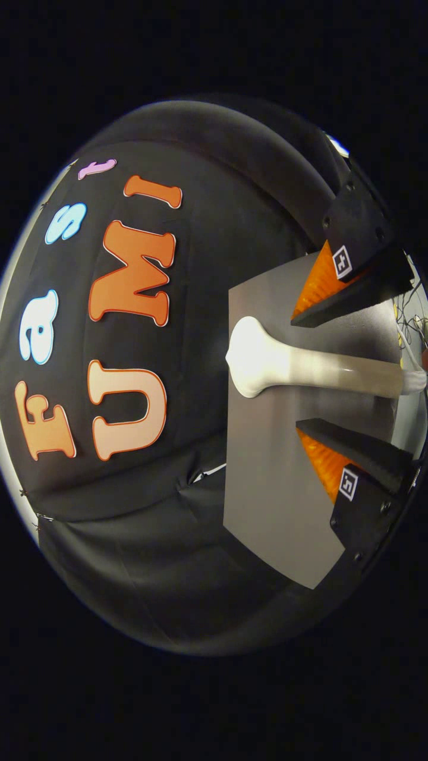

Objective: Iron the clothes twice with a garment steamer, once on the left side and once on the right side.

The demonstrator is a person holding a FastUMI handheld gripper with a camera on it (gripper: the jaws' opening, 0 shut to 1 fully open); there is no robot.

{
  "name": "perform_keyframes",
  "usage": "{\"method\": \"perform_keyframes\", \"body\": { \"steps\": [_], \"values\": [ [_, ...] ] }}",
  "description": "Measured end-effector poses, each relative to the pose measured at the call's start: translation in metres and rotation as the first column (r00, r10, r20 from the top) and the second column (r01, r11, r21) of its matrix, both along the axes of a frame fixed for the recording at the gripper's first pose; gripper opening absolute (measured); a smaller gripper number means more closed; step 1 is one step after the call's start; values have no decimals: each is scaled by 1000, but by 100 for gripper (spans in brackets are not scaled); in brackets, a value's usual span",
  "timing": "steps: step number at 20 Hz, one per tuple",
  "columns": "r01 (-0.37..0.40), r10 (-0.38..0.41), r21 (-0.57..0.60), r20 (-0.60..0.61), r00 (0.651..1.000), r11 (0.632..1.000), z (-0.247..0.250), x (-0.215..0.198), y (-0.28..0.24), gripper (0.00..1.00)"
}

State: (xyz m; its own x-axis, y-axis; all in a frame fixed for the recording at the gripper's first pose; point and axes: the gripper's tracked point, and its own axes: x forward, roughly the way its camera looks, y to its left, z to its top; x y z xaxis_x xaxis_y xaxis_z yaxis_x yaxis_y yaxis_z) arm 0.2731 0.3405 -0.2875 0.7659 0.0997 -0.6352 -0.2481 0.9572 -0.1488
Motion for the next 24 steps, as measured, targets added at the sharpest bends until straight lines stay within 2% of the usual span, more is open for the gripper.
{"method": "perform_keyframes", "body": {
  "steps": [11, 16, 20, 24],
  "values": [
    [32, -33, -17, -82, 996, 999, -45, 22, -4, 98],
    [66, -71, -39, -130, 989, 997, -63, 26, -12, 87],
    [61, -66, -38, -137, 988, 997, -63, 26, -6, 77],
    [91, -94, -28, -134, 986, 995, -64, 29, -9, 58]
  ]
}}
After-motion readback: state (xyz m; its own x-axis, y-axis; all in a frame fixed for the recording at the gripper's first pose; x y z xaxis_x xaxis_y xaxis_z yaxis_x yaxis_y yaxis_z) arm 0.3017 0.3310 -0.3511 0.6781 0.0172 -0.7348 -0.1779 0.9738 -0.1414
